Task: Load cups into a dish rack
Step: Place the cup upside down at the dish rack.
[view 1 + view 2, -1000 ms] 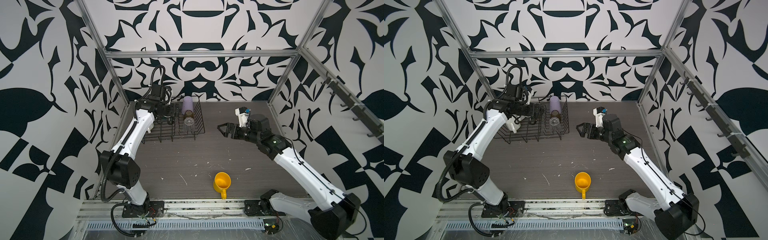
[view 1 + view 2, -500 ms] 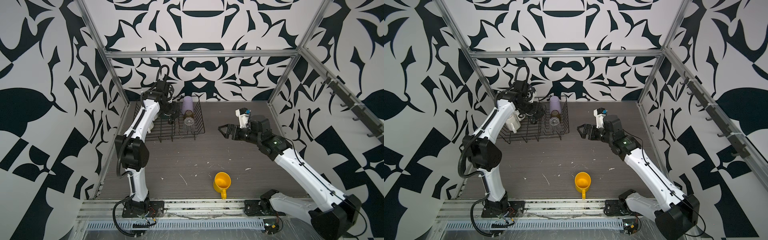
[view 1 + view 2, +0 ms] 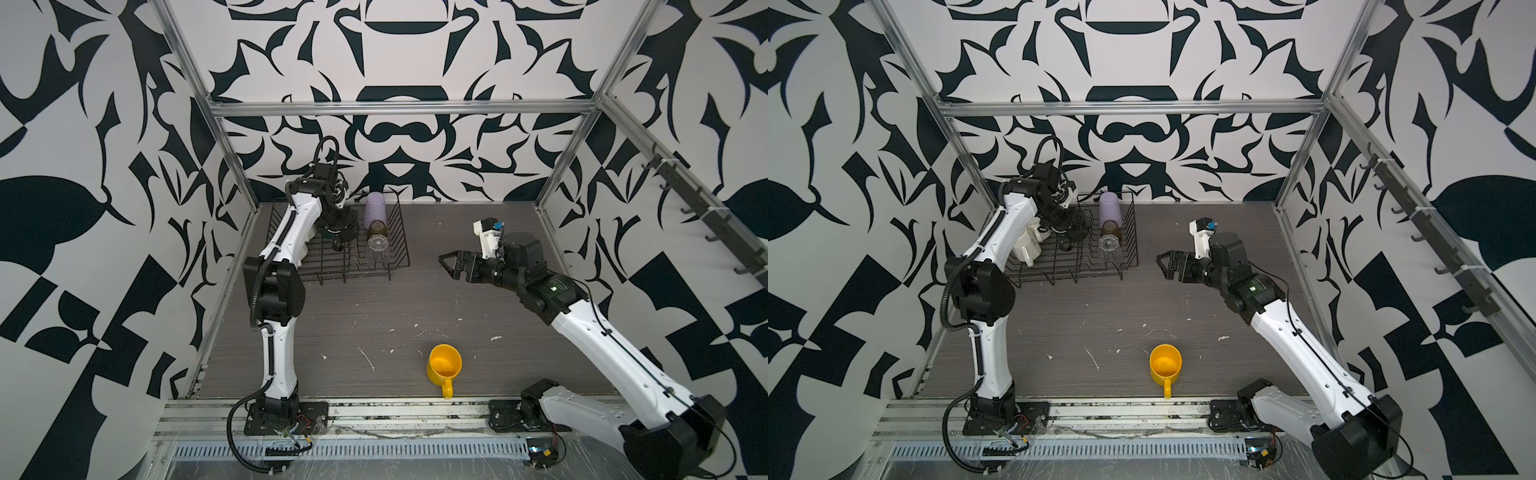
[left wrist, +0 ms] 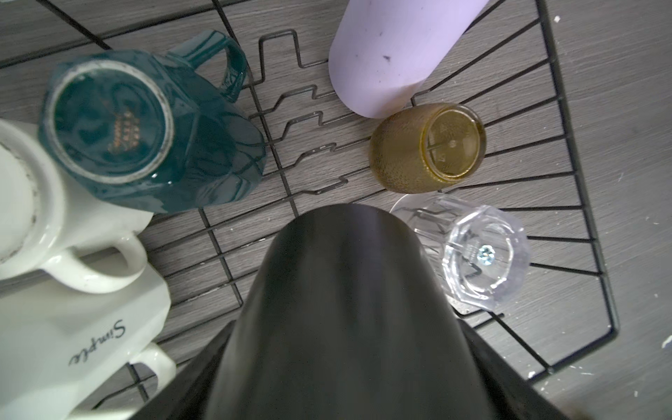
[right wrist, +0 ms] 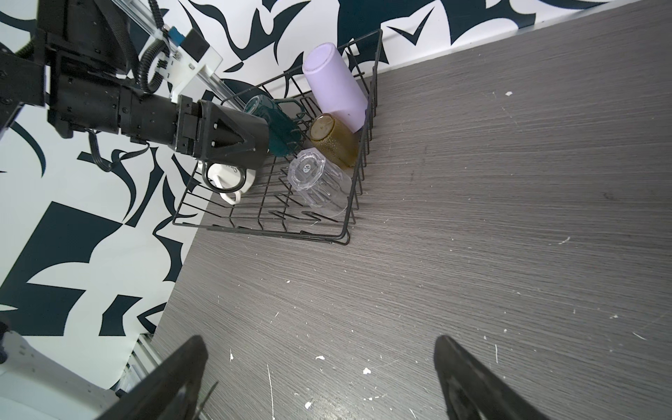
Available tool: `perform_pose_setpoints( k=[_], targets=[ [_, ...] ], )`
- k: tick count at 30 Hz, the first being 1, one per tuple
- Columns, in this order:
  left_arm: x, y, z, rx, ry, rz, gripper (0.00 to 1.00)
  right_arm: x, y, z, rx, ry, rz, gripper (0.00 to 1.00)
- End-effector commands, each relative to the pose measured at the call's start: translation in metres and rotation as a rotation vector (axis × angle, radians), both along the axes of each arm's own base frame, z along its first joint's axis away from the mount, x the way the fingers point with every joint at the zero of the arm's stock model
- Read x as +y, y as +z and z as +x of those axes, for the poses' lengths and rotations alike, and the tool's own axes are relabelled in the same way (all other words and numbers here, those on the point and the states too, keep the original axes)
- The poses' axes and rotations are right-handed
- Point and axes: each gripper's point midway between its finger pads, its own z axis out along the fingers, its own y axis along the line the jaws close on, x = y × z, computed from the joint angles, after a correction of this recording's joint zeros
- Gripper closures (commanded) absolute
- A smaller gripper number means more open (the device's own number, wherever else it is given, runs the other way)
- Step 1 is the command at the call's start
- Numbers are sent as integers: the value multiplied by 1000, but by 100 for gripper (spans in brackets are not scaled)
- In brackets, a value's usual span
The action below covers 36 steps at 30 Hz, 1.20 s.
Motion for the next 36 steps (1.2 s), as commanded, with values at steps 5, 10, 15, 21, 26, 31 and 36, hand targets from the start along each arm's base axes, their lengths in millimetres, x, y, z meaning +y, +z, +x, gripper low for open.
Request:
perform_pose_setpoints(
  k=[5, 10, 15, 21, 26, 31, 36],
  targets=[
    [-4, 0, 3, -13, -102, 7, 100, 0, 1, 3, -15, 4, 2, 1],
    [-5, -12, 8, 10, -113, 14, 100, 2, 0, 5, -11, 9, 8, 1],
    [-4, -24, 14, 32, -107, 25, 100, 4, -1, 6, -6, 14, 10, 1],
    [-3, -32, 20, 38, -101, 35, 100, 4, -2, 7, -1, 13, 9, 1],
    [-1, -43, 22, 62, -93, 44, 100, 4, -4, 8, 3, 12, 11, 2],
    [-1, -56, 22, 92, -79, 43, 100, 5, -5, 8, 7, 15, 14, 2],
    [-1, -67, 24, 115, -63, 41, 93, 5, -6, 8, 9, 14, 17, 2]
  ],
)
